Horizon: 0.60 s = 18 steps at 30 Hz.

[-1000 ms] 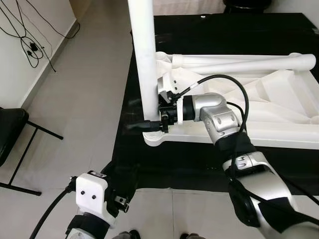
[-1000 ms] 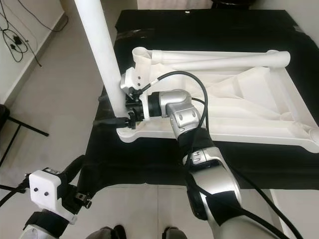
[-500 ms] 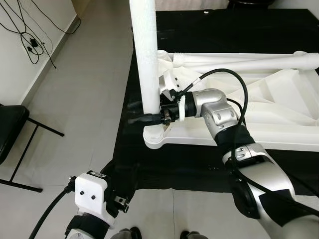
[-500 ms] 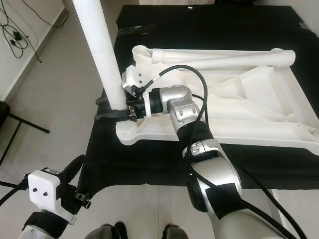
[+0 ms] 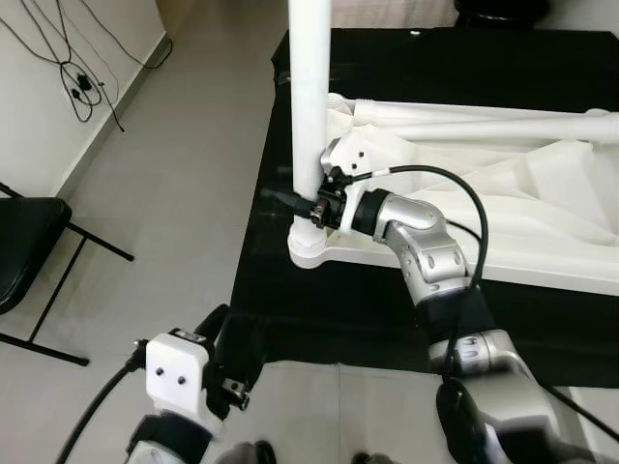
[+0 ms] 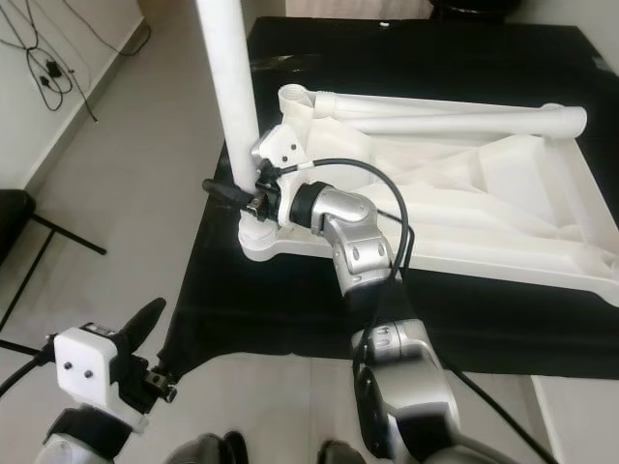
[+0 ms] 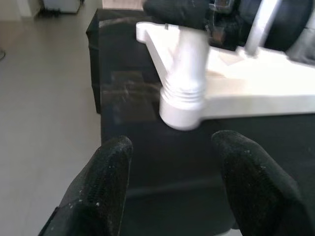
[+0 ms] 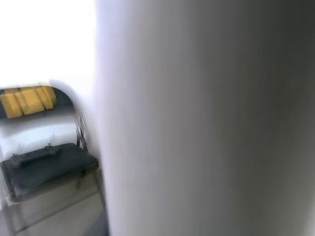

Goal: Building children table

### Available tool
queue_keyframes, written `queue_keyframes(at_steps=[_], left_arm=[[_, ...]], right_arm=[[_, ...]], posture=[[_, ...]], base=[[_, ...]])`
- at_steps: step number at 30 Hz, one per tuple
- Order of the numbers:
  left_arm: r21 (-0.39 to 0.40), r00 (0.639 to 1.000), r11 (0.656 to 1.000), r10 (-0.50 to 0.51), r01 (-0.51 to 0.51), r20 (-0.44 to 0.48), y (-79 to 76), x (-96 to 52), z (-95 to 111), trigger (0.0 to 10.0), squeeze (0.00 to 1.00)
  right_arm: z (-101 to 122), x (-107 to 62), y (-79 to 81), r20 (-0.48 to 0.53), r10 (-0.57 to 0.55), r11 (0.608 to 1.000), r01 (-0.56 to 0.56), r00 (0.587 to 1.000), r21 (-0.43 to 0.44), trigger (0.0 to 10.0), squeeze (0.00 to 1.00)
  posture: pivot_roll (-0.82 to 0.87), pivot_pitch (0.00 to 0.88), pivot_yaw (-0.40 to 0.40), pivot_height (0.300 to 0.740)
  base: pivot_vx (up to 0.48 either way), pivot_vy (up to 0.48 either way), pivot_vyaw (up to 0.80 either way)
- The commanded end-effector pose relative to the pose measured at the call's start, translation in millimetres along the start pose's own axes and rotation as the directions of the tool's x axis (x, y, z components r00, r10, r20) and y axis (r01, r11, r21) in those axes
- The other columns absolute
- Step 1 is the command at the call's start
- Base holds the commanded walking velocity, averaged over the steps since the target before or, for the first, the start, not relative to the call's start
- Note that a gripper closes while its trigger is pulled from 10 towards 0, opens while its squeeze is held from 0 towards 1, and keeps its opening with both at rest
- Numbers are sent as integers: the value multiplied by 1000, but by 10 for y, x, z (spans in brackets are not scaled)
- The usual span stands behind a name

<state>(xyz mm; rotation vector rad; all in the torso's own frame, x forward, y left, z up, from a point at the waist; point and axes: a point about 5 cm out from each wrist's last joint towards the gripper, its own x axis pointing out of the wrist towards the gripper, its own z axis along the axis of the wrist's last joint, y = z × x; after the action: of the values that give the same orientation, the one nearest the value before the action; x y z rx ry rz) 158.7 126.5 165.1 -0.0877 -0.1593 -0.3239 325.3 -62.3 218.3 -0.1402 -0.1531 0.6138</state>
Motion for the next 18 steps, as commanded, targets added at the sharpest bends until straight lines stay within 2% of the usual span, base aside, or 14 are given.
queue_keyframes(at_steps=[1,3,4,5,7,8,9,10,11,13,14,15,18], left_arm=[[-5,1000,1000,2,-2,-23,28,-4,-52,10000,0],[-5,1000,1000,2,-2,-23,28,-4,-52,10000,0],[-5,1000,1000,1,-1,-23,39,18,-62,10000,0],[-5,1000,1000,2,-2,-22,47,35,-72,10000,0],[-5,1000,1000,2,-2,-22,47,35,-72,10000,0],[-4,1000,1000,10,-10,-18,55,42,-73,10000,0],[-4,1000,1000,10,-10,-18,55,42,-73,10000,0],[-1,1000,1000,20,-20,-14,63,45,-71,10000,0],[-1,1000,1000,20,-20,-14,63,45,-71,10000,0],[0,1000,1000,28,-28,-10,67,45,-65,10000,0],[0,1000,1000,28,-28,-10,67,45,-65,10000,0],[-2,1000,1000,26,-26,-9,62,44,-62,10000,0],[-4,1000,1000,22,-23,-10,55,44,-61,10000,0]], right_arm=[[-380,-146,331,-191,-105,981,133,976,138,0,0],[-380,-146,331,-191,-105,981,133,976,138,0,0],[-330,-114,440,-155,-85,986,106,984,132,0,0],[-280,-6,481,-114,-40,991,54,993,122,0,0],[-280,-6,481,-114,-40,991,54,993,122,0,0],[-241,84,457,-94,-17,994,27,995,108,2078,0],[-241,84,457,-94,-17,994,27,995,108,2078,0],[-205,151,423,-85,-11,995,19,996,98,10000,0],[-205,151,423,-85,-11,995,19,996,98,10000,0],[-141,264,374,-42,90,994,-86,995,73,10000,0],[-141,264,374,-42,90,994,-86,995,73,10000,0],[-86,293,354,-13,151,985,-150,988,84,10000,1000],[-23,304,347,17,206,973,-207,978,99,10000,1000]], posture=[[55,225,10,740],[55,225,10,740],[64,213,7,740],[63,202,-1,740],[63,202,-1,740],[66,202,-5,740],[66,202,-5,740],[65,202,-5,740],[65,202,-5,740],[64,206,-6,740],[64,206,-6,740],[65,210,-6,740],[65,210,-6,740]], base=[[0,0,0],[0,0,0],[0,0,0],[0,0,0],[0,0,0],[0,0,0],[0,0,0],[0,0,0],[0,0,0],[0,0,0],[0,0,0],[0,0,0],[0,0,0]])
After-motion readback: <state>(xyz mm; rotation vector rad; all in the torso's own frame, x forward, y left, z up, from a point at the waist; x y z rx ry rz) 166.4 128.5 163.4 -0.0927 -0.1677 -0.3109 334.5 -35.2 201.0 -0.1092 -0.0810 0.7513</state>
